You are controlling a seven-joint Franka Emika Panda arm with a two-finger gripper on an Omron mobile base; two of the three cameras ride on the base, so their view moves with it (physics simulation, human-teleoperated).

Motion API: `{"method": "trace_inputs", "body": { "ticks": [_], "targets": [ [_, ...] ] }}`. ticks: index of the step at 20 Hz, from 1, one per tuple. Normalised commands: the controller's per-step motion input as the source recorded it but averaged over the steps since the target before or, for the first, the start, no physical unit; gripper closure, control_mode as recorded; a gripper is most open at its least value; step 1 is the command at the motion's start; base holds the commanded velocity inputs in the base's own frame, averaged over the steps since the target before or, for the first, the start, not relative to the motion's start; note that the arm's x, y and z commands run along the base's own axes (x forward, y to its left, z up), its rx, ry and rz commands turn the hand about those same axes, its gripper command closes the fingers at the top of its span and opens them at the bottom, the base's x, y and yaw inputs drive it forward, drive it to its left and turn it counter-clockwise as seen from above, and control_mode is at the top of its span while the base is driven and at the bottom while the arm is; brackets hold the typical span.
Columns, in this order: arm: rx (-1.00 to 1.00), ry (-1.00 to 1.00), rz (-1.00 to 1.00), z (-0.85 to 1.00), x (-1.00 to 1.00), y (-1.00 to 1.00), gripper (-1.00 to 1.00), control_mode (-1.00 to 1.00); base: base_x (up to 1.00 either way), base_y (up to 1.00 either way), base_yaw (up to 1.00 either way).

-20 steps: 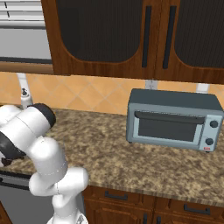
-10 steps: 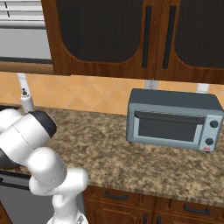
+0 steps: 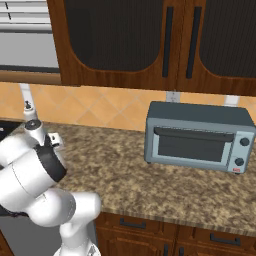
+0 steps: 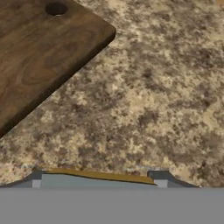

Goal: Pick up the sponge from the counter and clean the cutting board by briefly scrubbing or pressing down on the cutting board. Once finished, release the sponge.

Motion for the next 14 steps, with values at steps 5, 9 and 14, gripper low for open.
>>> {"method": "trace_inputs", "body": {
  "ticks": [5, 9, 14],
  "targets": [
    [-0.16, 0.02, 0.13, 0.1, 0.76, -0.5, -1.0, -1.0, 0.0, 0.0, 0.0],
    [-0.02, 0.04, 0.07, -0.01, 0.69, -0.41, -1.0, -1.0, 0.0, 0.0, 0.0],
    [0.06, 0.0, 0.0, 0.05, 0.16, -0.12, -1.0, -1.0, 0.0, 0.0, 0.0]
  ]
}}
